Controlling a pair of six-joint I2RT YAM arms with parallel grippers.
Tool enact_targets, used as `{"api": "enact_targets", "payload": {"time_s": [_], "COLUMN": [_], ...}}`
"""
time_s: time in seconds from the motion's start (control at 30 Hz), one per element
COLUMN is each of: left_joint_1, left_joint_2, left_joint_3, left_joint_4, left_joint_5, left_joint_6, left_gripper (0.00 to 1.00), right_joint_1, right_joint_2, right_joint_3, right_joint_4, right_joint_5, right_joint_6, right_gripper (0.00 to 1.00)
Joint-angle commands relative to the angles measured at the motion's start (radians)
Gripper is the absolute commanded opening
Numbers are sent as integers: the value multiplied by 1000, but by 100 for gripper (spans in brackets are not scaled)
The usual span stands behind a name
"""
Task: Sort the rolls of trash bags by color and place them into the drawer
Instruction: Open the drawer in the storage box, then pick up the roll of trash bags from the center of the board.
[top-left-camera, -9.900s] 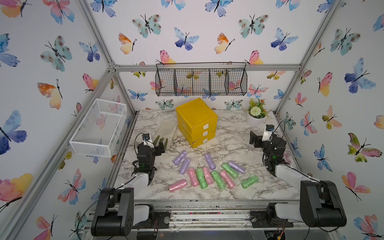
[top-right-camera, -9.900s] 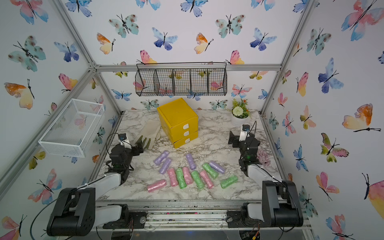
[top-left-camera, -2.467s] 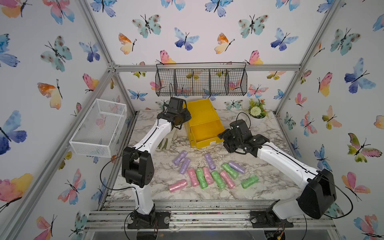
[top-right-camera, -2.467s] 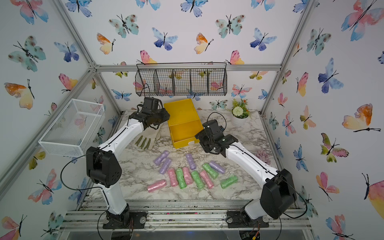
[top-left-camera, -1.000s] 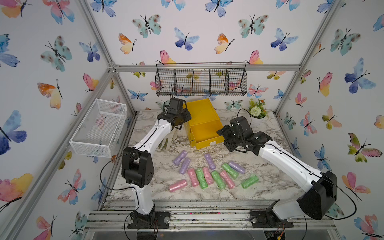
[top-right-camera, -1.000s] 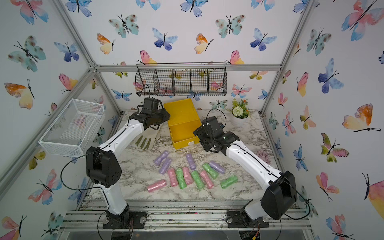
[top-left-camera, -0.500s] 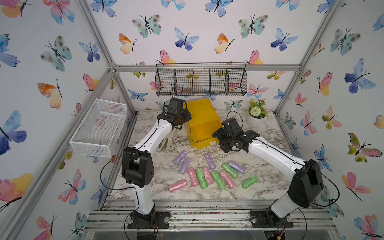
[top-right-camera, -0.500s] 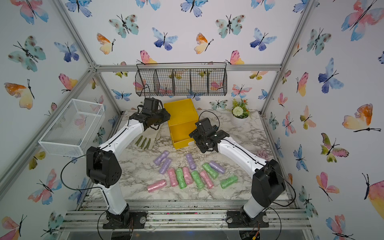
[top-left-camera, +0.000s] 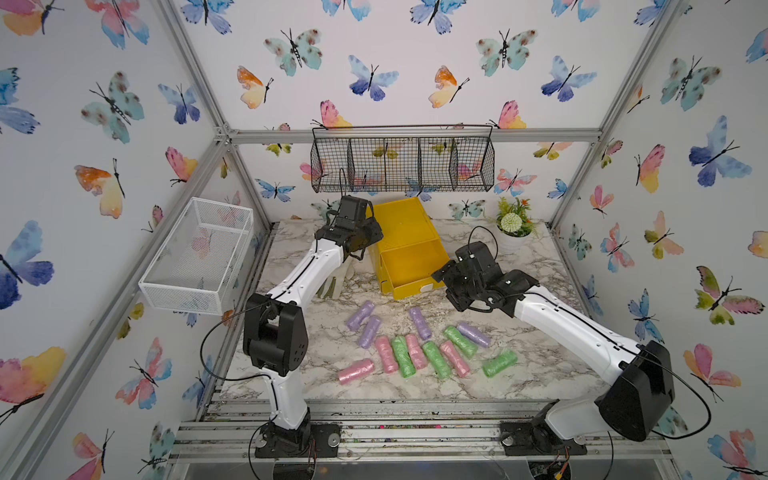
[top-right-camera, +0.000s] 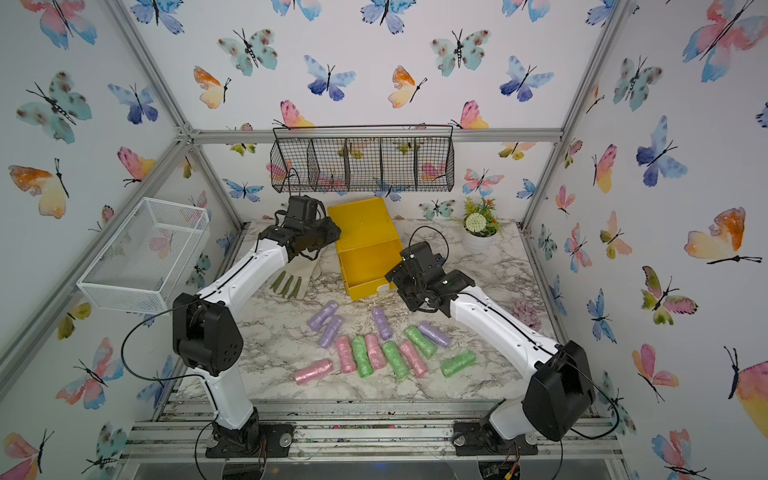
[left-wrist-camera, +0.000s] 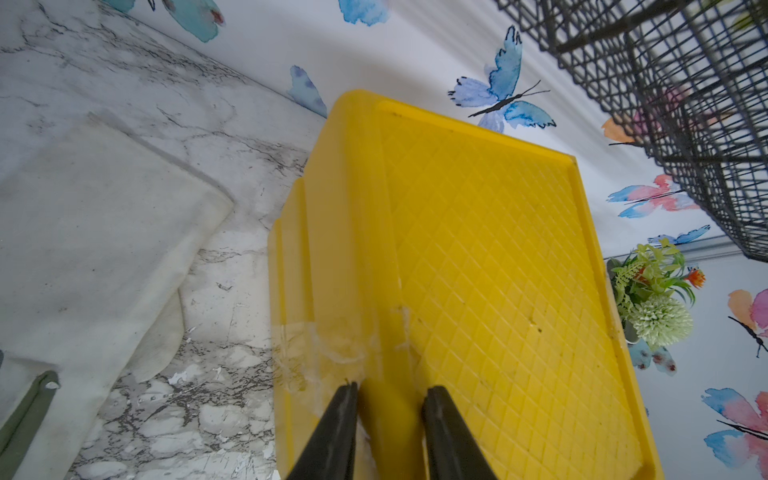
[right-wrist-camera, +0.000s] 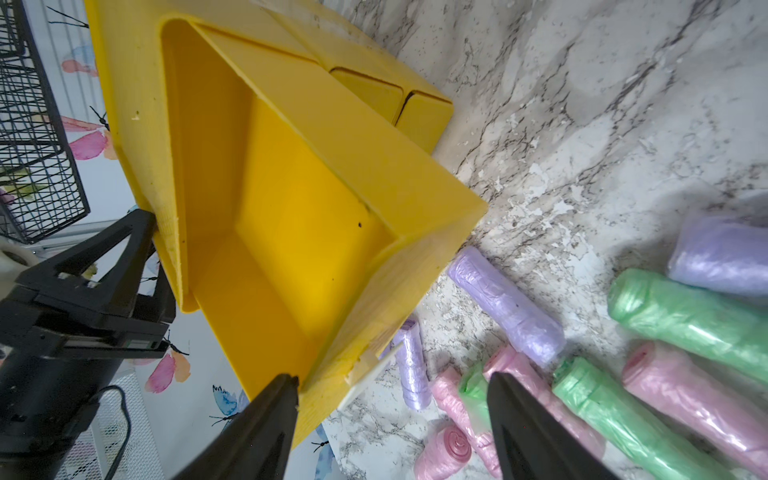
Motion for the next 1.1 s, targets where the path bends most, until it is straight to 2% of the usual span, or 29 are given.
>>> {"api": "enact_targets", "payload": {"time_s": [0.0, 0.13, 0.33, 0.67, 0.9, 1.07], "left_joint_1": [-30, -30, -30, -30, -31, -30], "left_joint_2": [50, 44, 26, -77, -190, -309], "left_joint_3": [-52, -54, -57, -71, -75, -125], "left_joint_4": [-144, -145, -140, -103, -133, -150], "left_joint_5": [41, 38, 52, 61, 47, 10], "left_joint_6": [4, 4, 23, 67, 107, 144], "left_gripper": [31, 32, 38, 50, 54, 54], "right_joint_1": [8, 8, 8, 8, 8, 7], "right_joint_2": [-9, -13, -77, -258, -357, -398], "right_joint_3": [-8, 24, 44, -54, -81, -98], "right_joint_4": [-21, -39, -55, 41, -32, -80], "right_joint_5": [22, 38, 97, 145, 210, 230], "right_joint_6": [-18, -35, -103, -410, -543, -592], "right_gripper": [77, 77, 78, 81, 85, 78]}}
